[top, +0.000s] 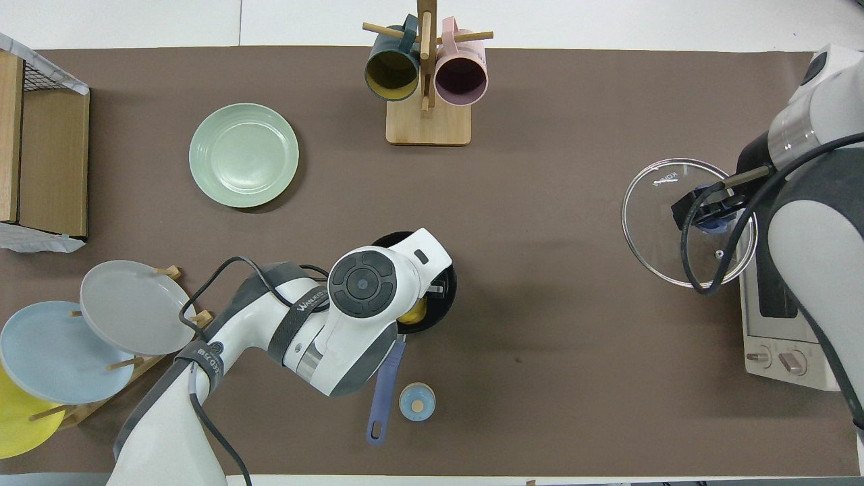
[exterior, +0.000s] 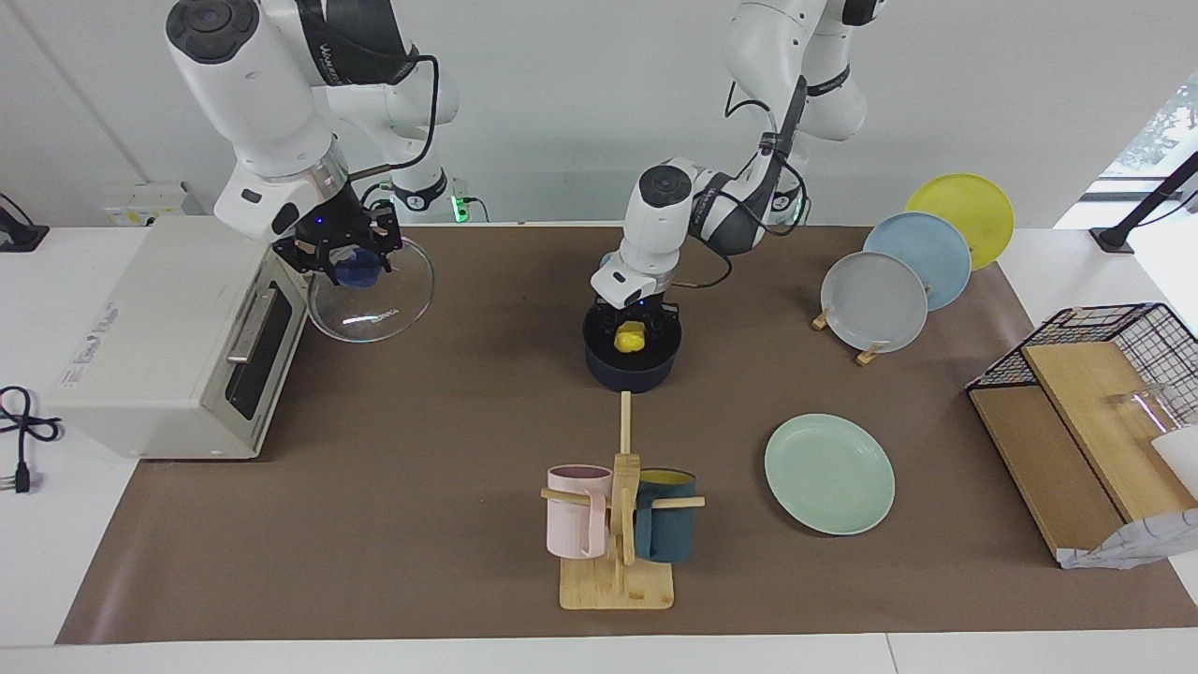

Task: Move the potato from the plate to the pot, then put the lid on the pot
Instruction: 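Release the potato into the saucepan and lift the left gripper away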

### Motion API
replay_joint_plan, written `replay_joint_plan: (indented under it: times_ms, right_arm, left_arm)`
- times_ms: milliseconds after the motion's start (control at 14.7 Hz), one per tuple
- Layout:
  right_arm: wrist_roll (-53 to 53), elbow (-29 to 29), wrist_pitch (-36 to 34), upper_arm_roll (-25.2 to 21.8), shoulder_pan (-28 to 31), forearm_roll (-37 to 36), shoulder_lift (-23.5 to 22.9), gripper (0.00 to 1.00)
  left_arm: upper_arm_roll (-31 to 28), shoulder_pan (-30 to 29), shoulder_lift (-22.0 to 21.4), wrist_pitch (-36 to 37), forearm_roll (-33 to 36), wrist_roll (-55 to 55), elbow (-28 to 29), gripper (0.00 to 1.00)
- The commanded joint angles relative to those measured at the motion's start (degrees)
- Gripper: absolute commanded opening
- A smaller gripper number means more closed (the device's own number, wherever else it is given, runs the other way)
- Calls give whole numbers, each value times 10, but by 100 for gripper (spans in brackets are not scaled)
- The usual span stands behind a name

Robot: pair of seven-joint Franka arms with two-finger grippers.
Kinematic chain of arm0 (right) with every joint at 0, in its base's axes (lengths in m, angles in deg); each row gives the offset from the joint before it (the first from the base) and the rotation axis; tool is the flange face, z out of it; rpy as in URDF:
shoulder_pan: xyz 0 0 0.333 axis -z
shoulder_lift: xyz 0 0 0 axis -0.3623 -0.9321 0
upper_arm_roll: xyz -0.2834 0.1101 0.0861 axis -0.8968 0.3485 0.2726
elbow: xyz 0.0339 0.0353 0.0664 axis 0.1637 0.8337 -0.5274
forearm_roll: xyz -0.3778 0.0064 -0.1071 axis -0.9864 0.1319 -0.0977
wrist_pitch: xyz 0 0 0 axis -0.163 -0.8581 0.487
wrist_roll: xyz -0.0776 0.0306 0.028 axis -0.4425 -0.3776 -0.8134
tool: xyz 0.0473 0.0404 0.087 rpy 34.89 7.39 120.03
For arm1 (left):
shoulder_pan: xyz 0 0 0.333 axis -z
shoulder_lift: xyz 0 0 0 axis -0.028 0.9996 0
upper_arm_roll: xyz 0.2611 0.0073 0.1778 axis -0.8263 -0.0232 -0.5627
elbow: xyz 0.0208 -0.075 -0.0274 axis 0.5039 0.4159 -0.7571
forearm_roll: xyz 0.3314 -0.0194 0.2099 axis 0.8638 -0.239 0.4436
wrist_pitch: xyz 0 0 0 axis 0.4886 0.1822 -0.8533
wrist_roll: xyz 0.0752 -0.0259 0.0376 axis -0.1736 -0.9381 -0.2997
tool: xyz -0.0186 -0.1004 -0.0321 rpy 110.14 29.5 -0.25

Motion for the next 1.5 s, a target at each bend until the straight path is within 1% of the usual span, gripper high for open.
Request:
replay_joint_plan:
  times_ms: [0,136,205,273,409,477,614,750,886,1023,1159,1227,1295,1432]
  right_arm:
    - [-11,1,4,3,2,12,6,0]
    - [-11,1,4,3,2,13,6,0]
    - [-11,1,5,3,2,13,6,0]
    - [-11,1,6,3,2,13,6,0]
    - [-11,1,6,3,2,13,6,0]
    - [-11,2,6,3,2,13,6,0]
    - [-11,2,7,4,1,13,6,0]
    - [-20,3,8,4,1,13,6,0]
    - [-32,5,11,7,0,13,6,0]
    - [-53,12,22,27,0,13,9,0]
    - [-105,23,37,54,0,13,10,0]
    - [-132,28,61,76,-1,13,2,0]
    - [-178,37,94,102,-17,13,-15,0]
    - [-314,37,151,105,-94,8,-51,0]
  left_arm:
    - [-11,14,-7,-10,2,-6,11,0]
    - [-11,15,-7,-8,2,-3,10,0]
    - [-11,15,-7,-7,3,-4,10,58]
    - [-11,16,-7,-5,9,-3,9,100]
    - [-11,15,-12,-1,10,1,6,100]
    - [-12,11,-16,13,10,1,1,100]
    - [-15,8,-18,61,11,5,-35,100]
    - [-16,-16,-29,127,11,18,-86,100]
    - [-15,-53,-42,210,10,51,-153,100]
    - [-16,-99,-46,273,10,88,-223,100]
    - [-18,-147,-48,319,10,132,-272,100]
    - [-18,-173,-58,340,11,164,-287,100]
    - [-18,-197,-64,353,11,194,-291,100]
    - [-17,-256,-81,374,11,249,-291,100]
